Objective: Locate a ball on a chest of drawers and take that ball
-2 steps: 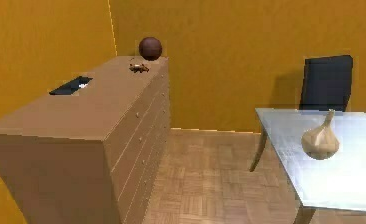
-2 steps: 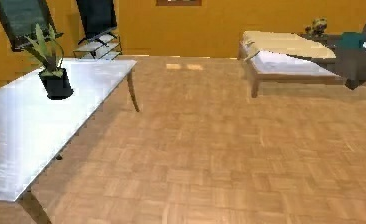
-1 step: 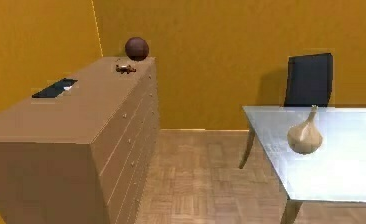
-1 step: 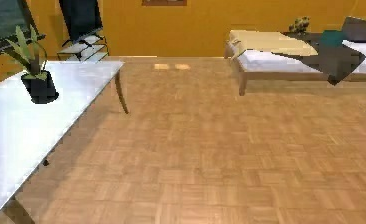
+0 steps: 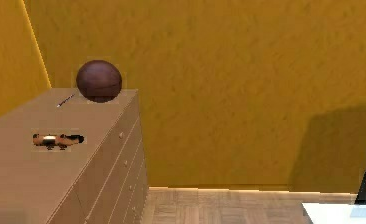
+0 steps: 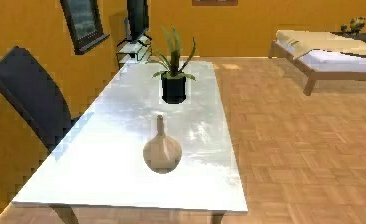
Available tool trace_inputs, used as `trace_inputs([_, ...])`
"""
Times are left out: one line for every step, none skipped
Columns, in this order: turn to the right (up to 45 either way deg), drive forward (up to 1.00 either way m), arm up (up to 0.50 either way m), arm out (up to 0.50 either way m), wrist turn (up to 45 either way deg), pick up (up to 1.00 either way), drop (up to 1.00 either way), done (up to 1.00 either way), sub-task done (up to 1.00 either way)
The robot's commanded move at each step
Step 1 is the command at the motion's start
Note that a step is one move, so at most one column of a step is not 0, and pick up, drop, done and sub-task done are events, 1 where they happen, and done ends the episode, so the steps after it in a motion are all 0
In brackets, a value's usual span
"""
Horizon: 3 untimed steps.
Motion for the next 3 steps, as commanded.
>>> trace_inputs([0.0,0.35,0.00,0.00,0.0,0.00,0.00,0.00,0.00])
trace_inputs([-45.0,0.00,0.00,0.00,0.0,0.00,0.00,0.00,0.00])
trace_inputs([-45.0,0.00,0.00,0.00,0.0,0.00,0.00,0.00,0.00])
